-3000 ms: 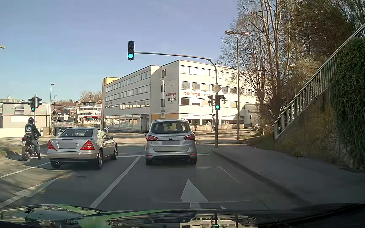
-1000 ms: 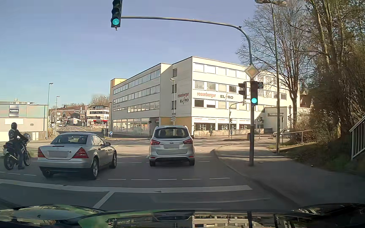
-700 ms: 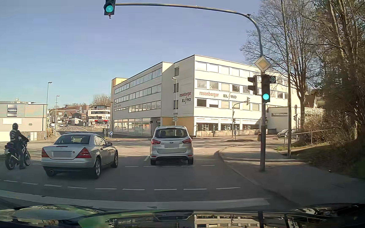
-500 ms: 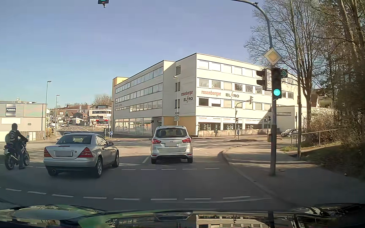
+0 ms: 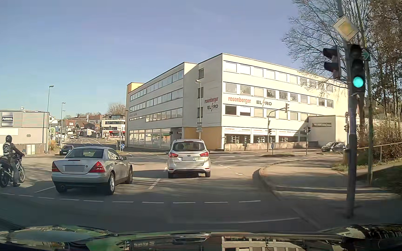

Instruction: Follow the waypoints while adhering to traffic rules and regulations

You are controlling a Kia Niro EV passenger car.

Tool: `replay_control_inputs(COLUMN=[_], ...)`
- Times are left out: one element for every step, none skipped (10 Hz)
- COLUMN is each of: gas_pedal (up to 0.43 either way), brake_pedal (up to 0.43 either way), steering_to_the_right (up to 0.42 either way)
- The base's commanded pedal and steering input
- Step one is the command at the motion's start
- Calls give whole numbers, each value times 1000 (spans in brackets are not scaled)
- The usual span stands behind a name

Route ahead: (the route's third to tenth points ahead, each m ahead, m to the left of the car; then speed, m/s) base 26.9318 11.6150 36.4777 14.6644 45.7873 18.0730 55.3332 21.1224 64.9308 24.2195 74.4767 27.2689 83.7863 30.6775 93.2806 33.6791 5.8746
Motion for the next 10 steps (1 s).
replay_control_inputs(gas_pedal=[398,398,390,378,358,358,358,358,339,331], brake_pedal=[0,0,0,0,0,0,0,0,0,0], steering_to_the_right=[-35,-35,-35,-34,-30,-27,-27,-26,-26,-26])
